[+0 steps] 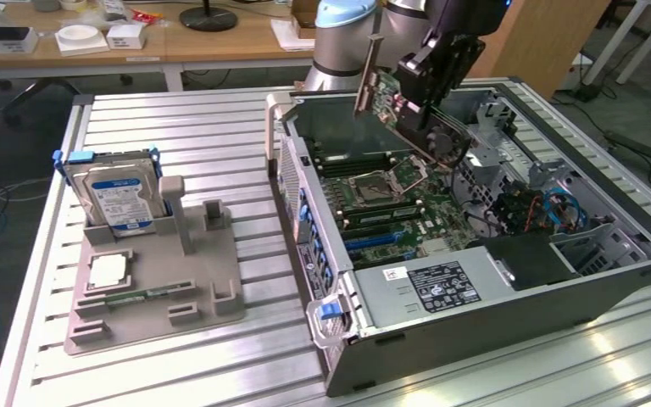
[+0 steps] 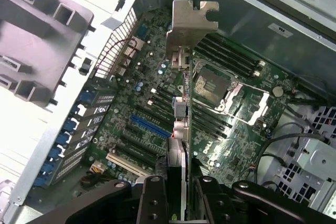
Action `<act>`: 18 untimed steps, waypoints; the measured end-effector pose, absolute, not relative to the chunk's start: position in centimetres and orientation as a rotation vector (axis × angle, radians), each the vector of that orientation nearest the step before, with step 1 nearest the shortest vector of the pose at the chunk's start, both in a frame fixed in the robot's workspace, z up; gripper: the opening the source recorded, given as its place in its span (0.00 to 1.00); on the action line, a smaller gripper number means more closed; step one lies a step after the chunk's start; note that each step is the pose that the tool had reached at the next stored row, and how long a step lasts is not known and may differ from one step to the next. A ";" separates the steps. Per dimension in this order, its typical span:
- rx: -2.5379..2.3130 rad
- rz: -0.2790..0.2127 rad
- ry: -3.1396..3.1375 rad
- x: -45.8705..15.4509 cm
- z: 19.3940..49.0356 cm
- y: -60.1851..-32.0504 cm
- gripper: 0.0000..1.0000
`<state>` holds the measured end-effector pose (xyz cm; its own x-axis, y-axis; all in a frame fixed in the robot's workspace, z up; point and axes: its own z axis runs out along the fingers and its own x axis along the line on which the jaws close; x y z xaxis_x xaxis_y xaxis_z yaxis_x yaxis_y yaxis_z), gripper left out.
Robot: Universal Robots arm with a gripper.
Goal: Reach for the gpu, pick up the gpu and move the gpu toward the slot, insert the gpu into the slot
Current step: 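Insert the gpu into the slot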
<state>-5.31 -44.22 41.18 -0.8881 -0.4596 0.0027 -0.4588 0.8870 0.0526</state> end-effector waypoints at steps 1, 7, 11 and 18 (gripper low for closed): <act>0.751 -0.080 -3.034 -5.3 41.2 -44.2 0.26; 0.818 -0.085 -3.016 -5.3 41.2 -44.2 0.26; 0.863 -0.087 -3.003 -5.3 41.2 -44.2 0.26; 0.951 -0.088 -2.975 -5.3 41.2 -44.2 0.26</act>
